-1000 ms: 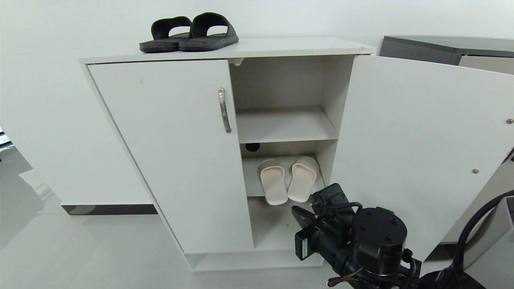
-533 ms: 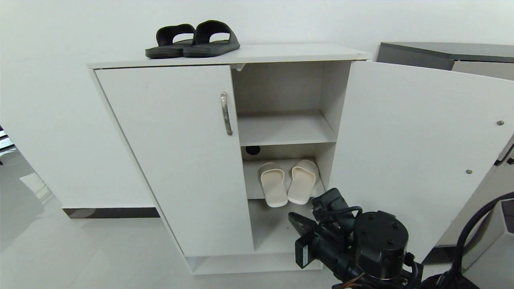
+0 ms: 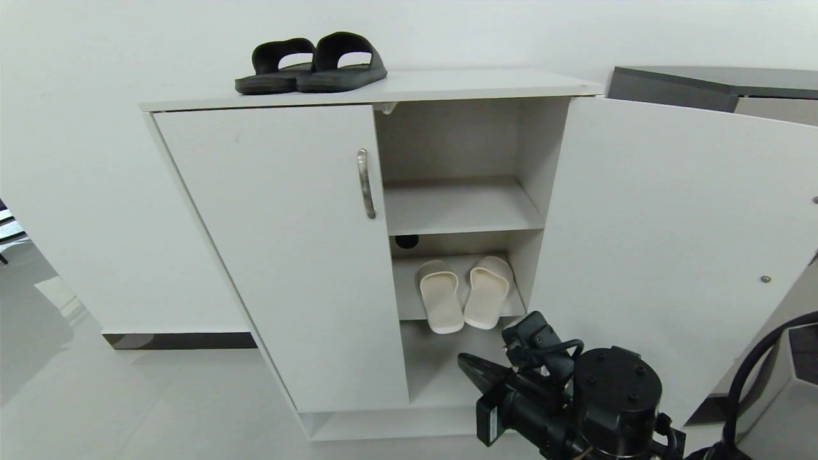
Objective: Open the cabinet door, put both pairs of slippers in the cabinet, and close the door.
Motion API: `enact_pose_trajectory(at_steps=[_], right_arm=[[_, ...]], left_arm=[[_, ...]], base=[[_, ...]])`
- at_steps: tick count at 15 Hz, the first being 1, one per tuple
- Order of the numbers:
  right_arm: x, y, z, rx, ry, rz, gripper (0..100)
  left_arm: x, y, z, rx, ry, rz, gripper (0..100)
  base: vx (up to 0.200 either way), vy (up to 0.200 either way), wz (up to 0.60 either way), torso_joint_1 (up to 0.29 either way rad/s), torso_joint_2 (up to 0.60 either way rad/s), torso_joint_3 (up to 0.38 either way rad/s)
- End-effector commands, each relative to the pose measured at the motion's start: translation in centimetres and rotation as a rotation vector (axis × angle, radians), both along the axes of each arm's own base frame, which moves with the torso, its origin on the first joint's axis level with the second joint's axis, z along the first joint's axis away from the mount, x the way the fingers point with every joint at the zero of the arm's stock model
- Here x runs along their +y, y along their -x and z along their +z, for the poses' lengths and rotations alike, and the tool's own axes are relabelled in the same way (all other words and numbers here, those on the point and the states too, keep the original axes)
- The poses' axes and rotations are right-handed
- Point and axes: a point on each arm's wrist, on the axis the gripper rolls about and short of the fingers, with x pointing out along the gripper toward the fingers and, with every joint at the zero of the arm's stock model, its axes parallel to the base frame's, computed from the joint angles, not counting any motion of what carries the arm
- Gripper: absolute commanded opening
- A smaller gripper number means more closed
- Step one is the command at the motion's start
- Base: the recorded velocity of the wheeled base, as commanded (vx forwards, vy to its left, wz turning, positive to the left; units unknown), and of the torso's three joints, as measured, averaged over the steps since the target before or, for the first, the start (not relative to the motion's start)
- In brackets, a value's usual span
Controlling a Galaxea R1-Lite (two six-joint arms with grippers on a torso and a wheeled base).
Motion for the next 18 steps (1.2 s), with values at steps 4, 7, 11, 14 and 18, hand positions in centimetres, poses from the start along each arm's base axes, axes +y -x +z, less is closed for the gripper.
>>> enact_pose_trajectory(at_steps=[4,7,11,14,18], right_arm=[[-0.7,0.5,-0.7,0.014,0.01,0.037,0],[-1.1,0.4,-1.2,0.034,0.024,0.075,0],[-2.0,0.9,-1.4,0.018,0.028,0.123,0],[-2.1,1.0,-2.0,0.021,0.055,0.128,0],[-2.0,0.9,-2.4,0.019,0.053,0.128,0]], left_arm=[[0.0,0.0,0.0,0.002,0.001,-0.002,0],[0.0,0.0,0.0,0.003,0.001,0.0,0],[0.0,0.0,0.0,0.002,0.001,-0.002,0],[0.0,0.0,0.0,0.002,0.001,-0.002,0],[0.0,0.0,0.0,0.002,0.001,0.0,0]], base=[[0.0,0.2,0.0,0.004,0.0,0.008],[0.0,0.2,0.0,0.004,0.0,0.002],[0.0,0.2,0.0,0.001,0.0,0.004],[0.0,0.2,0.0,0.002,0.0,-0.001],[0.0,0.15,0.0,0.003,0.0,-0.001]])
